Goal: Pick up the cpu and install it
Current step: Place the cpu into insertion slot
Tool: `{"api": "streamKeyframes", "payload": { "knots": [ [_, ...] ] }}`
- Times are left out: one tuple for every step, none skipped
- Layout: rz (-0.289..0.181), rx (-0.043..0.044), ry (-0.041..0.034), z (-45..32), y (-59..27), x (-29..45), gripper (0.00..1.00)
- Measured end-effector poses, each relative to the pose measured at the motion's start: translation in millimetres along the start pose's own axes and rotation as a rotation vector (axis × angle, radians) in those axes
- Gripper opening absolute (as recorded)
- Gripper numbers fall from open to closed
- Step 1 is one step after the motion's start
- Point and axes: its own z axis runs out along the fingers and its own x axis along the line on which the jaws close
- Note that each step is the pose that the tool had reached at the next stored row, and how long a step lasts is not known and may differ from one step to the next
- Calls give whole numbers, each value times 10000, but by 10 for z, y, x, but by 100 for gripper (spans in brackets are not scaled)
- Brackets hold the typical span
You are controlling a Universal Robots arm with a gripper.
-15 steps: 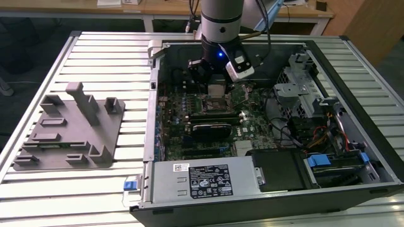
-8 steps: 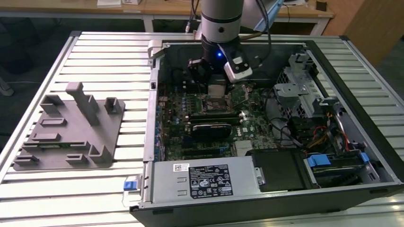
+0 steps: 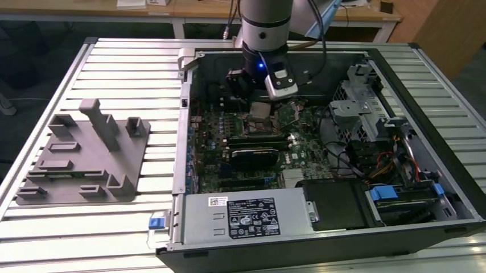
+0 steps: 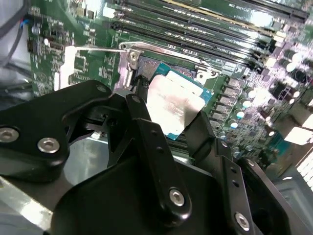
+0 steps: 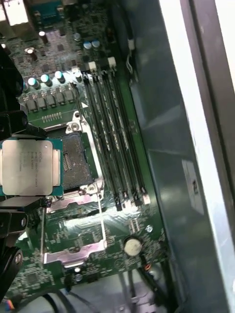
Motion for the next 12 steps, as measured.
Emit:
{"api": "streamKeyframes", "payload": {
  "knots": [
    [176,10,-10,0,0,0,55],
    [359,21,-19,0,0,0,55],
    [536,32,-28,0,0,0,55],
    [712,43,-38,0,0,0,55],
    [901,53,-48,1,0,0,55],
    [1076,64,-57,1,0,0,55],
    [1255,74,-66,1,0,0,55],
    [1430,85,-76,1,0,0,55],
    [1609,96,-85,1,0,0,55],
    [1785,106,-94,1,0,0,55],
    [1962,117,-104,1,0,0,55],
    [2157,128,-114,1,0,0,55]
  ]
}}
